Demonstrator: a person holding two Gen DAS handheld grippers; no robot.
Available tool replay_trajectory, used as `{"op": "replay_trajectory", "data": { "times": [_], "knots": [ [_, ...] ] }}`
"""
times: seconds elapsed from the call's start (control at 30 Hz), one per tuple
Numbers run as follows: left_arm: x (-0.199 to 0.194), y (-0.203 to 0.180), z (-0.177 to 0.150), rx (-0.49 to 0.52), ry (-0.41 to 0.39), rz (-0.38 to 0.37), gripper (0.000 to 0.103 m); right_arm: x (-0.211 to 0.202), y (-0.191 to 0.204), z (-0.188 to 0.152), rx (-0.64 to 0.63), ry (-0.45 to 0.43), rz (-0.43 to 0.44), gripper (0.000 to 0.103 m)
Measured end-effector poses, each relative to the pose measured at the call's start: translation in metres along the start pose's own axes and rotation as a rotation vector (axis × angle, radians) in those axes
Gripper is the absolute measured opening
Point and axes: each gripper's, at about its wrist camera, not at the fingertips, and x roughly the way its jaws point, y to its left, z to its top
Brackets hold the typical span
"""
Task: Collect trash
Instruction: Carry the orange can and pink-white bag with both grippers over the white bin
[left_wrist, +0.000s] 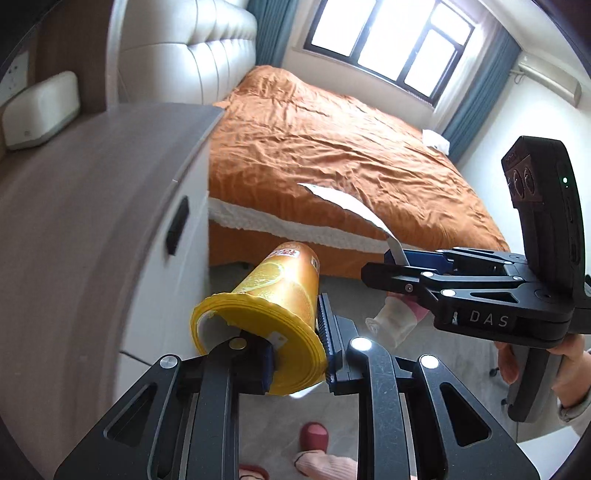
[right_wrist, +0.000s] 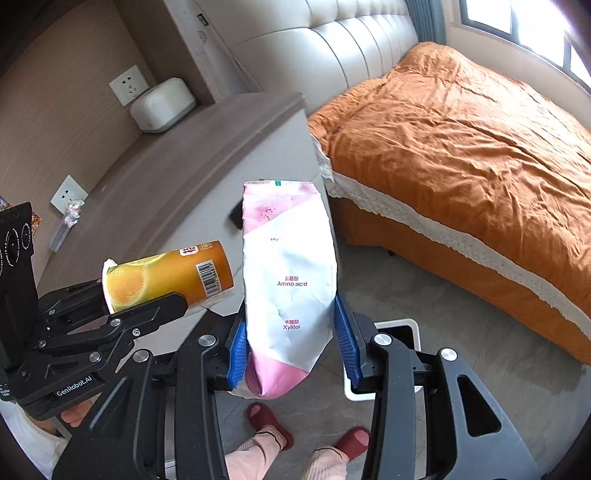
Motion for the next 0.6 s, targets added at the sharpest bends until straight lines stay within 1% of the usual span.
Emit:
{"op": "replay_trajectory", "data": {
  "times": [0.17,0.3,0.37,0.47,0.53,0.57,0.6],
  "knots": [
    [0.075,-0.021,-0.017,-0.018,0.069,-0.029,0.02,0.023,-0.048,-0.025,0.05,0.041,-0.012,0.043],
    [0.133,-0.022,-0.031,-0.045,0.107,-0.043,0.02,0.052,-0.083,-0.047,0.063,0.072,-0.02,0.043],
    [0.161,-0.024,-0.042,-0.047,0.121,-0.053,0.02,0.074,-0.102,-0.061,0.071,0.088,-0.018,0.043],
    [0.209,-0.025,-0.061,-0.029,0.155,-0.048,0.02,0.11,-0.128,-0.081,0.088,0.116,-0.016,0.043],
    [0.231,-0.021,-0.073,-0.027,0.176,-0.05,0.02,0.135,-0.142,-0.095,0.1,0.133,-0.013,0.043],
    [0.247,-0.018,-0.082,-0.028,0.191,-0.066,0.025,0.145,-0.147,-0.101,0.104,0.135,-0.012,0.043],
    [0.258,-0.014,-0.087,-0.035,0.214,-0.082,0.025,0.155,-0.153,-0.107,0.11,0.135,-0.016,0.051]
  ]
}}
